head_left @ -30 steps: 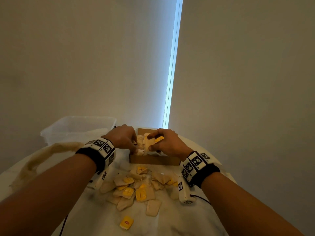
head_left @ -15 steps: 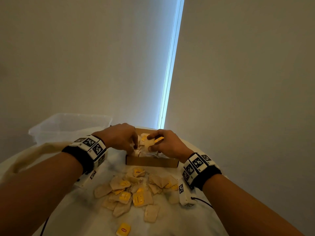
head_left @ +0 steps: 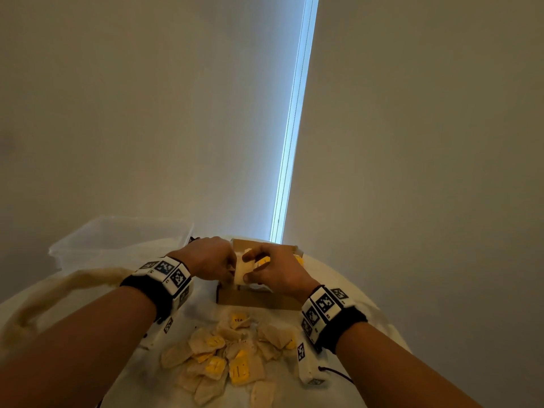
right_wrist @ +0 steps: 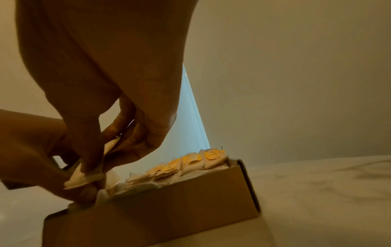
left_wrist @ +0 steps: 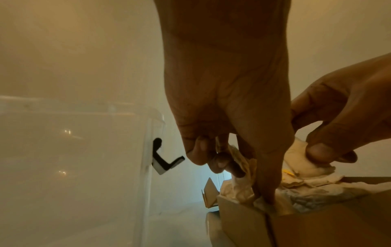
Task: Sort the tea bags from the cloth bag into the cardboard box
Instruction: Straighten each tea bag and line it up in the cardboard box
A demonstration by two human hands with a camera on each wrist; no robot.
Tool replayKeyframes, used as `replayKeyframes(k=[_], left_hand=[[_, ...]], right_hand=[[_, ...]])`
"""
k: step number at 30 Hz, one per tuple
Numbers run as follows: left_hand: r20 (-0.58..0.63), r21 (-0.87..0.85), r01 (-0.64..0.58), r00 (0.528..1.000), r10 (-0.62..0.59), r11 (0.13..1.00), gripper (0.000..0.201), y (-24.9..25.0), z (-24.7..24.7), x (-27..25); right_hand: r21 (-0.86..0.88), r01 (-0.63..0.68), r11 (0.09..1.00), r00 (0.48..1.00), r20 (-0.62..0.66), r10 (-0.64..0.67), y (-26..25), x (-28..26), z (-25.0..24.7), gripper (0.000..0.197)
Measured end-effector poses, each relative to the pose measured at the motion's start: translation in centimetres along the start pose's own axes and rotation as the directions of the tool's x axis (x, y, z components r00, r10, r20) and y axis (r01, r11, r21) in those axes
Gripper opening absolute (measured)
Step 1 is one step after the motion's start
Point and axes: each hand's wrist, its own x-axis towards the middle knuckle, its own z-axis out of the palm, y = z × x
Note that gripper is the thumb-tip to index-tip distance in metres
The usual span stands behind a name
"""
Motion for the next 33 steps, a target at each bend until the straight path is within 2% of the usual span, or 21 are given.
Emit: replayKeyframes(k=[7,19,23,26,30,33], left_hand=[[-0.021,0.000,0.021,1.000,-0.021,1.000,0.020,-1.3,0.6,0.9],[-0.035,0.016,0.023,0.999,-0.022,1.000,0.016,-1.2,-0.5,1.8],[-0.046,-0.020,0.038,0.998,-0.039,0.999,0.019,-1.4,-1.3,1.4],[-0.025,-0.016,0.071,0.997,-0.071,0.997,0.028,-1.1,-1.8,0.7],[0.017,0.050,0.065,0.998,-0.066,0.997,0.041,-0.4,-1.8,-0.5],[0.040,0.050,0.046,0.998,-0.048,0.998,0.040,0.0,-1.7,-0.9]], right_hand=[[-0.065,-0.039,0.997,0.997,0.071,0.044,-0.5,1.2,2.1,0.041],[-0.272,0.010,0.962,0.993,0.119,0.023,-1.1,2.9,3.4,0.029],[-0.326,-0.010,0.945,0.983,0.169,0.069,-1.3,3.3,3.2,0.033],[-0.367,-0.012,0.930,0.973,0.211,0.096,-1.6,3.7,3.1,0.035],[-0.366,-0.040,0.930,0.963,0.235,0.134,-1.9,3.8,3.0,0.032],[-0.334,-0.087,0.939,0.956,0.237,0.173,-2.2,3.9,2.7,0.023]])
